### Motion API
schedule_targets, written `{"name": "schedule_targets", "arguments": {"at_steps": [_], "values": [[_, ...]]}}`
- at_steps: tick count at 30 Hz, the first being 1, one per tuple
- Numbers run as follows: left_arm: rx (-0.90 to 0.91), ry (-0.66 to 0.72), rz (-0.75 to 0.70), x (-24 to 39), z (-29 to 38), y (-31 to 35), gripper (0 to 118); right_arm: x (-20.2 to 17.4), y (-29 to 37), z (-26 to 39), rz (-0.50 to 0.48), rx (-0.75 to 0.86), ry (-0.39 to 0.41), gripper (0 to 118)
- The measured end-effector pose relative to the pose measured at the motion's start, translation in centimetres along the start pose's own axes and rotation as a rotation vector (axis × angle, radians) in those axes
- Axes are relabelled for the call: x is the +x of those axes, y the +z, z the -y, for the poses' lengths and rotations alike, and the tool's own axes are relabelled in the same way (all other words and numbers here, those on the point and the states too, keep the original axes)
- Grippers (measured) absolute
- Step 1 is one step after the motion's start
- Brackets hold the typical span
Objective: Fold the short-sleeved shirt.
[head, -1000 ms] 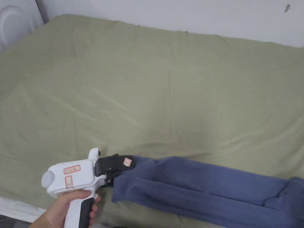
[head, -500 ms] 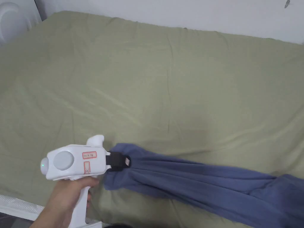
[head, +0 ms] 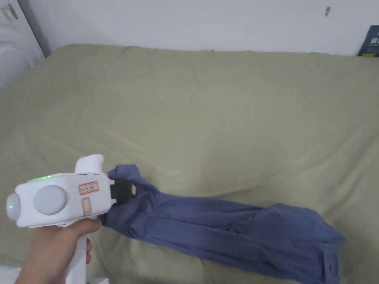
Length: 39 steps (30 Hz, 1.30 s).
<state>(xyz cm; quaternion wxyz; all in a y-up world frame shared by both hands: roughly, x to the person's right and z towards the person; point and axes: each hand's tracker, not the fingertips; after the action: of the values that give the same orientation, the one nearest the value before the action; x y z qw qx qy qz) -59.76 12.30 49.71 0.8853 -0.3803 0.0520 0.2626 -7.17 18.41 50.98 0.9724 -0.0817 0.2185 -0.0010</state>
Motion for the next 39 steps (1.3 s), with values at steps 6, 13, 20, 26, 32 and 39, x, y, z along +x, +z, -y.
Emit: {"name": "schedule_targets", "arguments": {"at_steps": [6, 13, 20, 26, 32, 39], "values": [[-0.113, -0.029, -0.010, 7.1, 4.9, -10.8, 0, 0.9, 1.4, 0.9, 0.015, 0.012, -0.012, 1], [-0.120, 0.018, -0.004, 7.0, 5.1, -11.3, 57, 3.2, 2.5, 2.4, 0.088, -0.014, -0.064, 1], [0.163, -0.116, -0.144, 3.7, 1.0, -1.1, 96, 3.5, 2.2, 3.1, 0.090, -0.028, -0.054, 1], [-0.029, -0.091, -0.166, 2.7, 4.1, -6.5, 14, 2.9, 2.0, 3.2, 0.077, -0.033, -0.075, 1], [-0.169, -0.139, 0.006, 10.7, 9.6, -13.9, 14, 2.8, 2.4, 2.9, 0.088, -0.044, -0.050, 1], [-0.009, -0.216, -0.038, 11.2, 8.6, -8.7, 15, 3.3, 1.4, 2.6, 0.070, -0.059, -0.032, 1]]}}
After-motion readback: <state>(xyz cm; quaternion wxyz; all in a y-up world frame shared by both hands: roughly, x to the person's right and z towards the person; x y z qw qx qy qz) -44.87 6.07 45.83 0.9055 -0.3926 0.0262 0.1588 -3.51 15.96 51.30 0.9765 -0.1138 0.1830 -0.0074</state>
